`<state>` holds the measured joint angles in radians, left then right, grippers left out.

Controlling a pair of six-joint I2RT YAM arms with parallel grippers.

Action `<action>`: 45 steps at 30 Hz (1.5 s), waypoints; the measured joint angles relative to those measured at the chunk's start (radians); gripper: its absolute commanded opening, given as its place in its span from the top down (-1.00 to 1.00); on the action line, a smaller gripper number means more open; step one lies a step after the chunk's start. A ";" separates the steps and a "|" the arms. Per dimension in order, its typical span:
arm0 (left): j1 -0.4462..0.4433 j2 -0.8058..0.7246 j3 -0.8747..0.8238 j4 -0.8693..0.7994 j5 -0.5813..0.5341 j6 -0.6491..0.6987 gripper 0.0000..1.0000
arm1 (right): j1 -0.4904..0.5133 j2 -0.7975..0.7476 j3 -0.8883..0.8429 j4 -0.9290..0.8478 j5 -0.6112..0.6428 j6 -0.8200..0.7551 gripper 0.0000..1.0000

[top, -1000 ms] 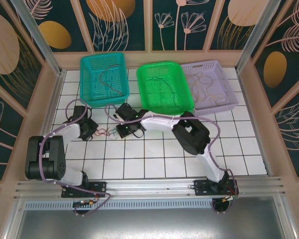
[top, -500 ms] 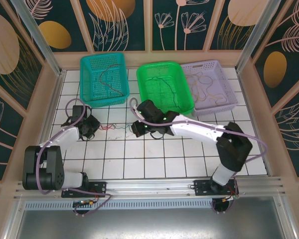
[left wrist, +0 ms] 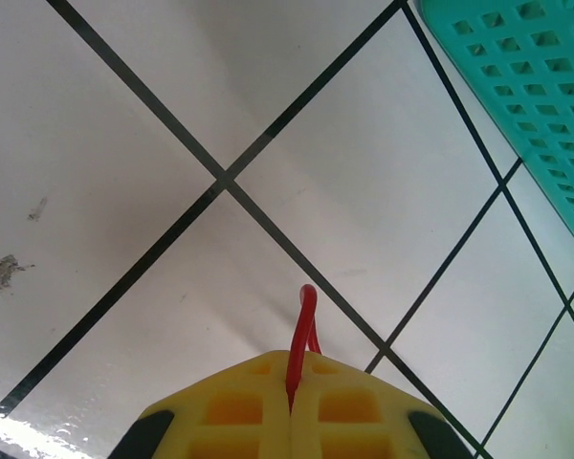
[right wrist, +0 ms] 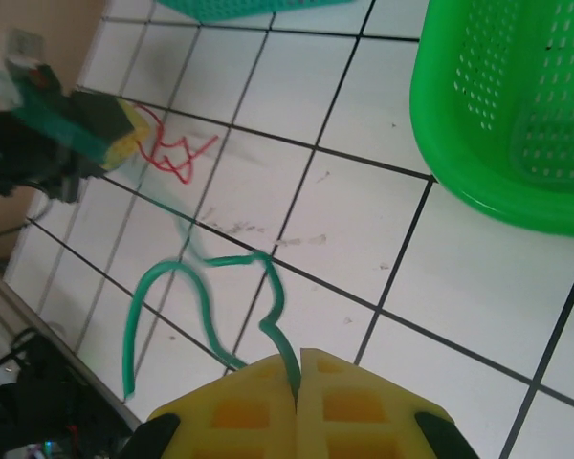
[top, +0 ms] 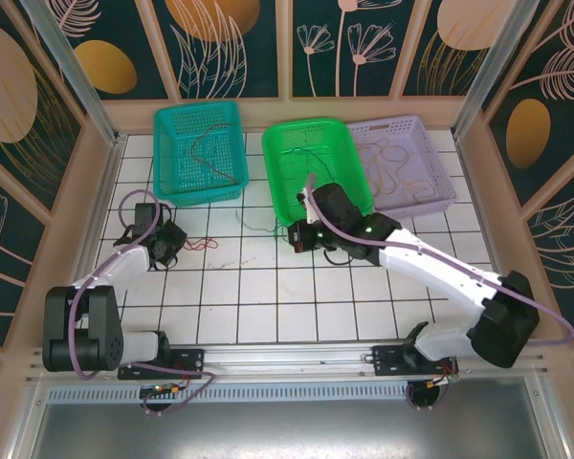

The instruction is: Untangle the cables

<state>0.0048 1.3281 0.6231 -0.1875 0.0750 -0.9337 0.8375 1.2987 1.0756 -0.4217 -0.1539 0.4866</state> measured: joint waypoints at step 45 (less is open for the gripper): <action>-0.408 -0.092 0.303 0.235 0.336 0.158 -0.08 | -0.223 0.064 0.097 0.023 -0.401 0.306 1.00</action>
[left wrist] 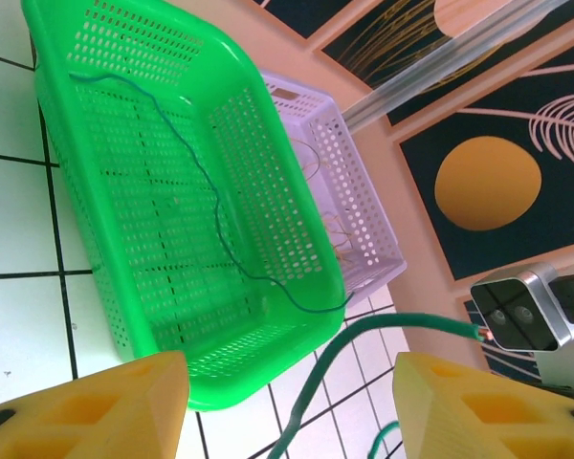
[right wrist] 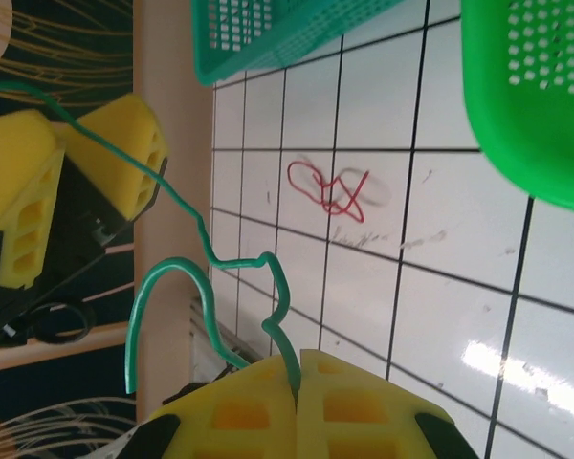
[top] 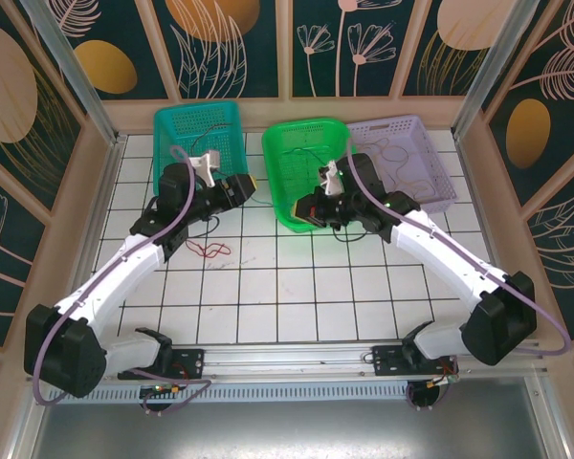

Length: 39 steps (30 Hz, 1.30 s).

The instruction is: Untangle the cables

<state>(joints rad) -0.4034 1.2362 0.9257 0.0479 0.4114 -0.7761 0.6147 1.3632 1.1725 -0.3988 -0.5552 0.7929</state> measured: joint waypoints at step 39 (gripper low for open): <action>0.004 0.247 0.399 -0.166 0.056 0.090 1.00 | 0.256 -0.029 0.120 -0.263 0.379 -0.522 -0.18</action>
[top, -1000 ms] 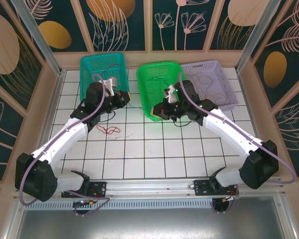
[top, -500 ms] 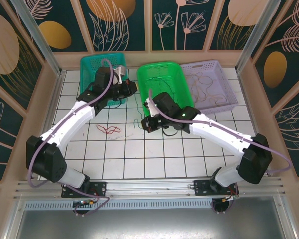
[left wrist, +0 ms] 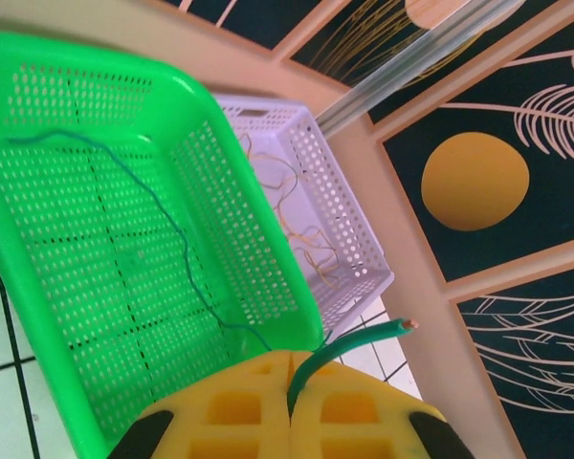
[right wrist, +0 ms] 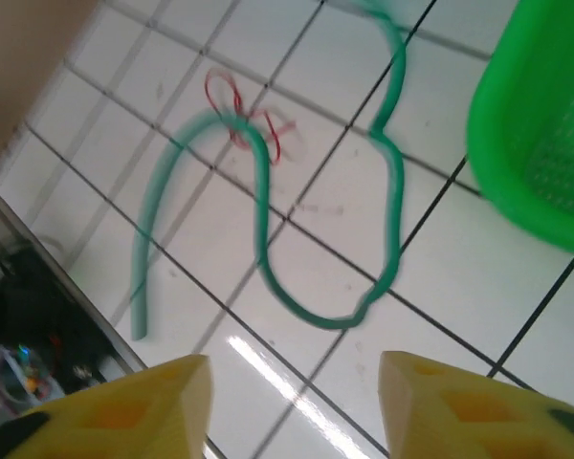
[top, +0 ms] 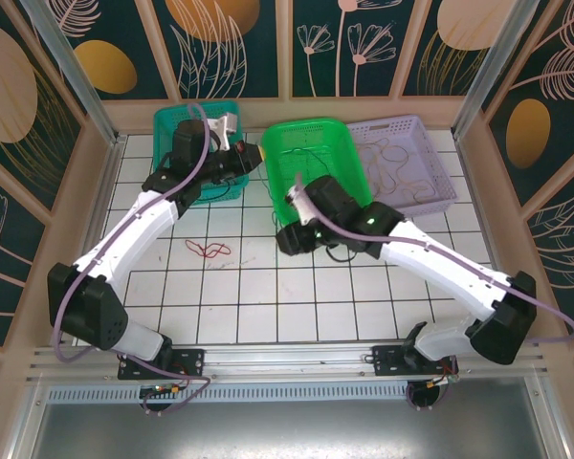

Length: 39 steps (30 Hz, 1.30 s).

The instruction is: Untangle the cables

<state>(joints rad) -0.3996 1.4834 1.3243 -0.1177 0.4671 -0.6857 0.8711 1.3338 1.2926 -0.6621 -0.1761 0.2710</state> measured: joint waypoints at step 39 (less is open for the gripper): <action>-0.035 -0.341 -0.241 0.090 -0.130 -0.206 0.41 | -0.190 0.273 0.272 0.220 -0.006 0.159 1.00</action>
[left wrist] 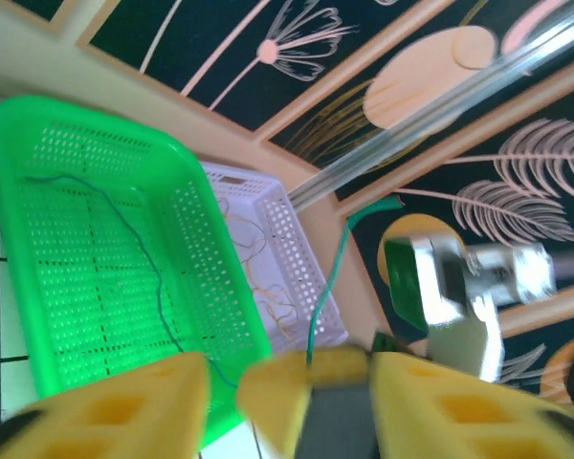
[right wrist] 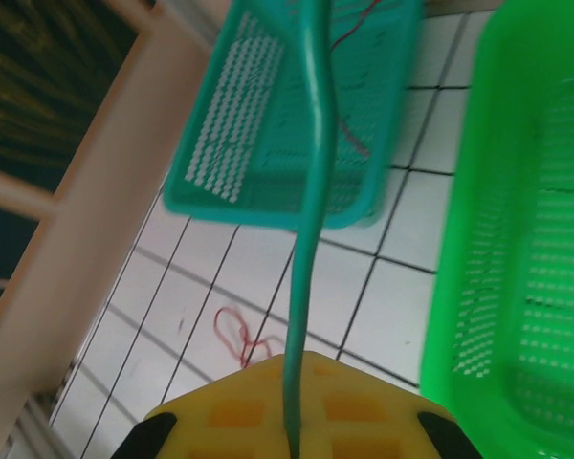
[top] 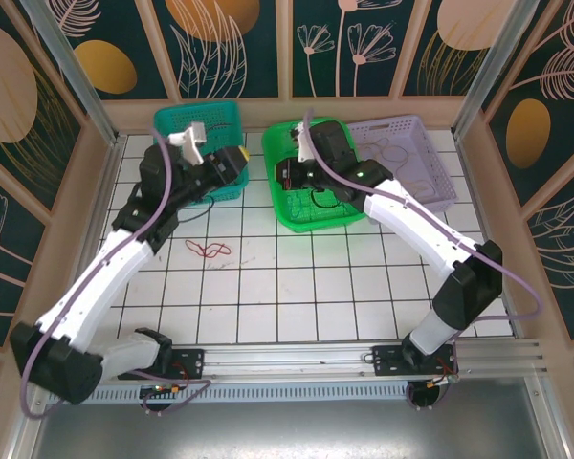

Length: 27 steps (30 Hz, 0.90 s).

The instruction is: Untangle the cables

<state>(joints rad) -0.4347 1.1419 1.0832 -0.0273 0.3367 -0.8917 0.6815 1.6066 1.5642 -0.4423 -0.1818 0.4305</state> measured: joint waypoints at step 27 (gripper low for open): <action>-0.175 0.148 -0.095 0.113 0.176 0.043 0.45 | -0.001 0.095 0.136 -0.154 0.102 0.074 1.00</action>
<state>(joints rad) -0.6102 1.2900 0.9882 0.0860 0.5125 -0.8486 0.6804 1.7012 1.7004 -0.5964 -0.0795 0.5049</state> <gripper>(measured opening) 0.312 0.062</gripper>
